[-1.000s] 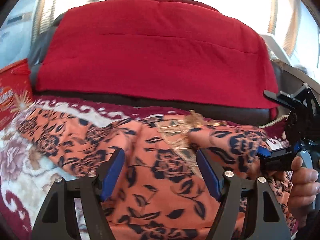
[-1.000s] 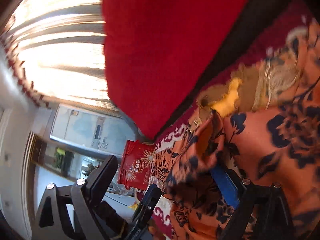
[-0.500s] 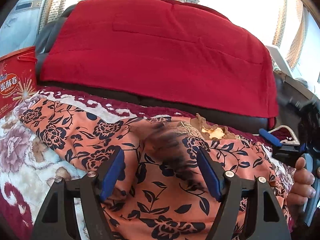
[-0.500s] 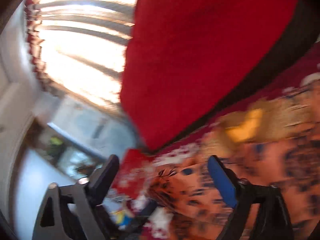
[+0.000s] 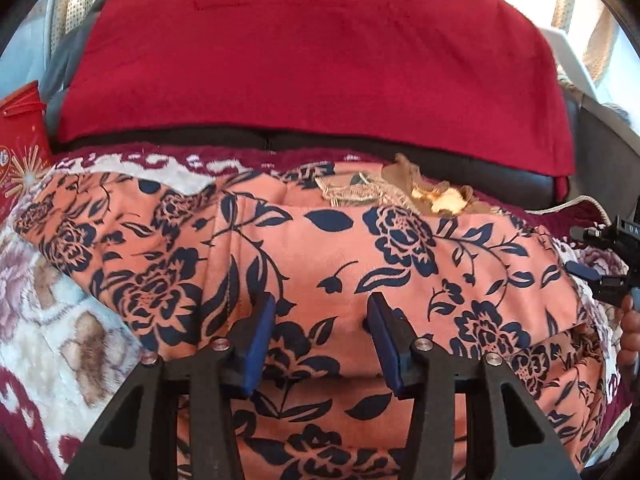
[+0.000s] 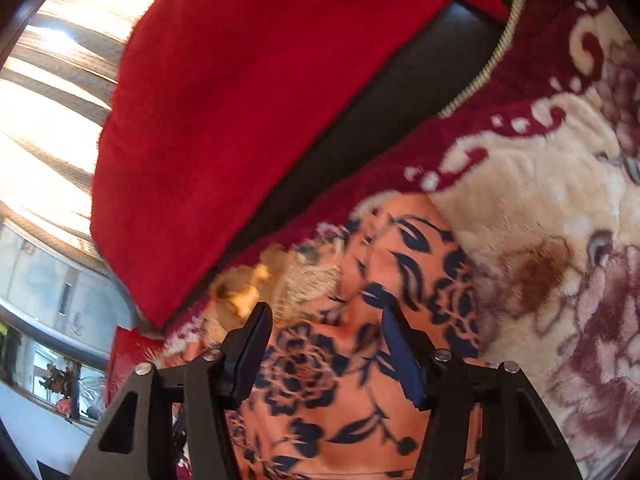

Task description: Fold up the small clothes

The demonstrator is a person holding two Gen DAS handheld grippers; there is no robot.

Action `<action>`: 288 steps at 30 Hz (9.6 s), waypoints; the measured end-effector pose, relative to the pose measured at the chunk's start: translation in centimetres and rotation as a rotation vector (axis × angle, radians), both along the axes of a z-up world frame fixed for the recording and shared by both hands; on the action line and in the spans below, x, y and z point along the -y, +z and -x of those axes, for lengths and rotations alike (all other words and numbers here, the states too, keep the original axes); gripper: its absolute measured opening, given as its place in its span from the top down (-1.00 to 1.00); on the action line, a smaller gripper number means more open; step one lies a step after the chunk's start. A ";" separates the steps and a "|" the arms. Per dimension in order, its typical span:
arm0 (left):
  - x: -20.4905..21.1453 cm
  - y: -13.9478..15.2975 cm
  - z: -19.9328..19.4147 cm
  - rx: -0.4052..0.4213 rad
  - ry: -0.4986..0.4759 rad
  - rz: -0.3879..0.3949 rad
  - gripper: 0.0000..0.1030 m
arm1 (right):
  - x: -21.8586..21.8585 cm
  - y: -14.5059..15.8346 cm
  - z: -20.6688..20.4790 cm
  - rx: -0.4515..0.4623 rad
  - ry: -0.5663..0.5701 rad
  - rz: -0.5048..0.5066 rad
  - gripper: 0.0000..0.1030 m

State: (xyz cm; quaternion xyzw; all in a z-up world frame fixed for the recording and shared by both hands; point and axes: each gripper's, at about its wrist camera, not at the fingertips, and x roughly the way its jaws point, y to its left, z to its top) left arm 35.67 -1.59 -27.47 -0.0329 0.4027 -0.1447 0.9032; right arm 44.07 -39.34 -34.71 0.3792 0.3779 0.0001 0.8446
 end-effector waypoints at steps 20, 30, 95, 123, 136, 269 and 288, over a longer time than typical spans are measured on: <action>0.3 -1.1 -0.7 -0.037 0.018 -0.023 0.07 | 1.5 -2.0 -2.0 -0.132 -0.050 0.332 -0.33; 1.1 0.6 -0.3 0.056 0.022 -0.016 0.07 | -1.0 0.8 -1.0 -0.114 -0.122 0.682 0.93; -7.7 1.9 -5.7 0.058 0.226 0.283 -0.11 | -2.9 3.2 3.6 0.235 0.048 0.193 -0.11; -14.3 1.3 -10.1 0.141 0.344 0.497 0.88 | -5.0 3.2 2.9 0.266 0.057 0.277 0.32; 13.7 0.0 -5.0 -0.090 -0.395 0.132 0.69 | 0.4 3.7 5.0 0.242 -0.066 0.271 0.32; 3.3 -1.2 -10.5 -0.114 -0.045 -0.032 -0.45 | -13.0 0.2 0.4 -0.026 0.343 0.356 0.69; -8.6 -0.4 6.6 -0.022 -0.006 0.103 -0.45 | -6.1 6.5 21.4 0.178 0.158 0.262 -0.36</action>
